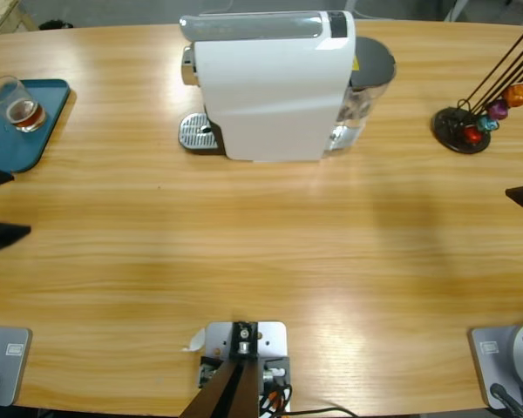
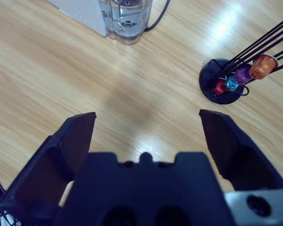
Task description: Pour coffee
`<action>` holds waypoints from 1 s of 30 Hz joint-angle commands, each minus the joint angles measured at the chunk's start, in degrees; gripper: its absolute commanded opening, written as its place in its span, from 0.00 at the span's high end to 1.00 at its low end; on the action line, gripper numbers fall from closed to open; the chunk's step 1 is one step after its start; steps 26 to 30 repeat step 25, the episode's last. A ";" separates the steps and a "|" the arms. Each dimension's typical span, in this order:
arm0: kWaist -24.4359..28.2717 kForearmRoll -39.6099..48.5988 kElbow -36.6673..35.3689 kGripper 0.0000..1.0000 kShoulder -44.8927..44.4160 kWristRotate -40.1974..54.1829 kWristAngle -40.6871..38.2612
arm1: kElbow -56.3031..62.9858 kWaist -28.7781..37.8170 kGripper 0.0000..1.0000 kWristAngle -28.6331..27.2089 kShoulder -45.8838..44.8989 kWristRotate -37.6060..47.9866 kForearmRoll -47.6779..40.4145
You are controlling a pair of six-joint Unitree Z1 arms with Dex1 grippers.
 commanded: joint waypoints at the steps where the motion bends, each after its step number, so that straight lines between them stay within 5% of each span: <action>1: -2.67 -3.49 4.17 0.01 1.33 1.11 0.08 | 1.77 0.40 0.00 -0.86 -1.94 0.82 -0.01; 6: -2.67 3.14 -0.12 0.00 -2.50 0.35 0.90 | 1.95 0.40 0.00 -0.91 -2.52 0.90 -0.19; 30: -3.37 -4.45 3.11 0.00 2.53 0.25 0.80 | 1.70 0.40 0.00 -1.09 -1.31 1.34 0.06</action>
